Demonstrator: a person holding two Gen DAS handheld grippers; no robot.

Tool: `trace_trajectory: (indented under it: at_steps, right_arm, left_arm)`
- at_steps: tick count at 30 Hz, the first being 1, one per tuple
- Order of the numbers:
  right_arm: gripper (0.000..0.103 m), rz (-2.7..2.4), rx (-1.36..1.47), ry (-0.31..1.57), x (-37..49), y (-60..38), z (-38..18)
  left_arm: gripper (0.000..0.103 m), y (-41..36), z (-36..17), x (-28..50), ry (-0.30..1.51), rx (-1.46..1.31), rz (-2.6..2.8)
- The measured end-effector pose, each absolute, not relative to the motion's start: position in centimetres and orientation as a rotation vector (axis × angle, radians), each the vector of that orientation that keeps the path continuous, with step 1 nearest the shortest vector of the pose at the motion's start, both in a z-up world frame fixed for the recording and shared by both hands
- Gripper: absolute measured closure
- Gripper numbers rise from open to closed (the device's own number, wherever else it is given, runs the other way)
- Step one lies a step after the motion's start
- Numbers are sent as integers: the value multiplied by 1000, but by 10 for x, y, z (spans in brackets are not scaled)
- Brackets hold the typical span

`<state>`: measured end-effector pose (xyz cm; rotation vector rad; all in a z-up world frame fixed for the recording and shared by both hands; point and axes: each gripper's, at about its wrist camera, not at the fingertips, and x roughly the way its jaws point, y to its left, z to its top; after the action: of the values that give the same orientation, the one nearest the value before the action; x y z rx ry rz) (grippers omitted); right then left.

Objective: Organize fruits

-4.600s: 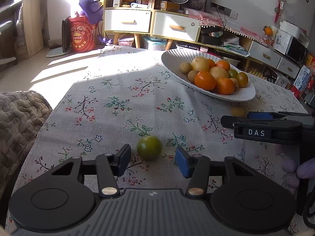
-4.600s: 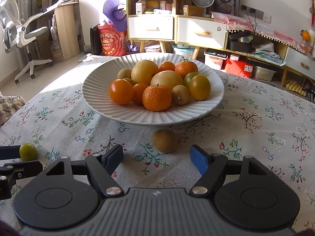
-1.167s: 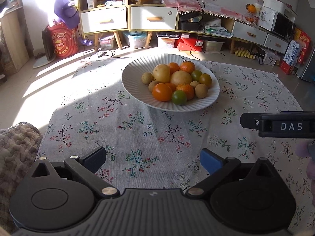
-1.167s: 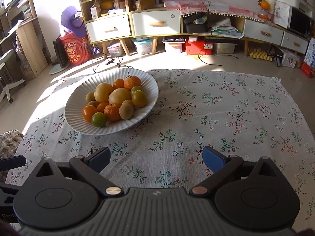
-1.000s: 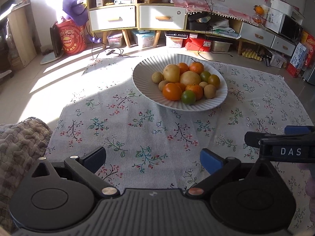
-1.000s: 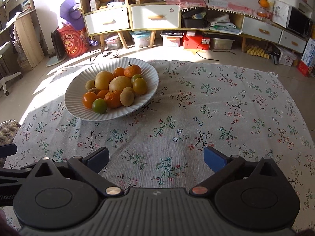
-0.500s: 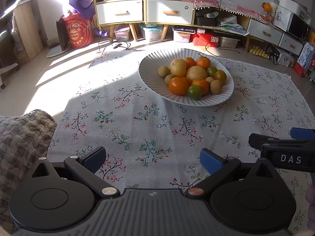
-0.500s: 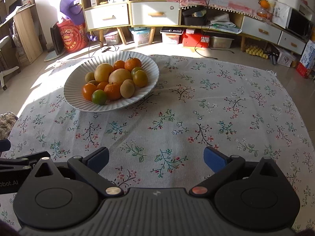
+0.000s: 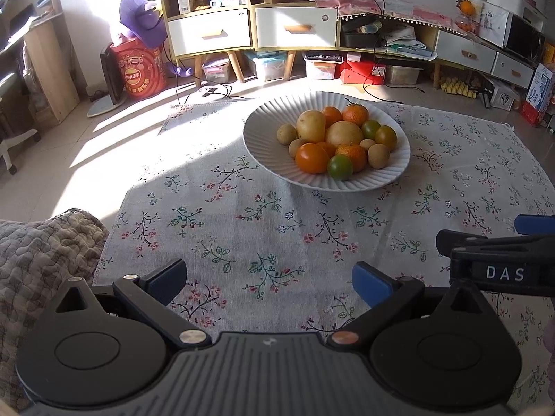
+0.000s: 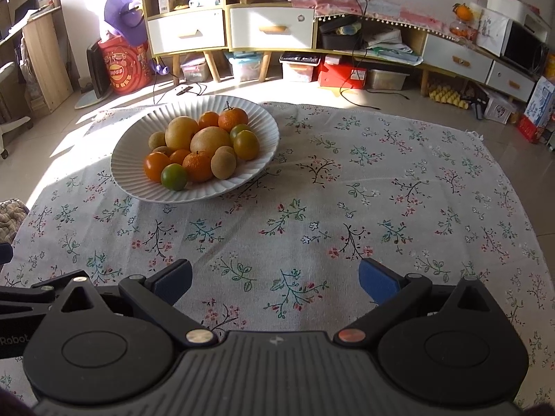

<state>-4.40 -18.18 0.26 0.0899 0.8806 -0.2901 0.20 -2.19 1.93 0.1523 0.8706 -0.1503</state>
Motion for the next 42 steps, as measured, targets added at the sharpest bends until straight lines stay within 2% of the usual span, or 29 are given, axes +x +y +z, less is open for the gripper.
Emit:
trace_trajectory:
  at_steps: [42]
  right_arm:
    - [0, -284, 68, 882, -41, -176, 7]
  left_arm:
    - [8, -22, 25, 2, 850, 159, -152]
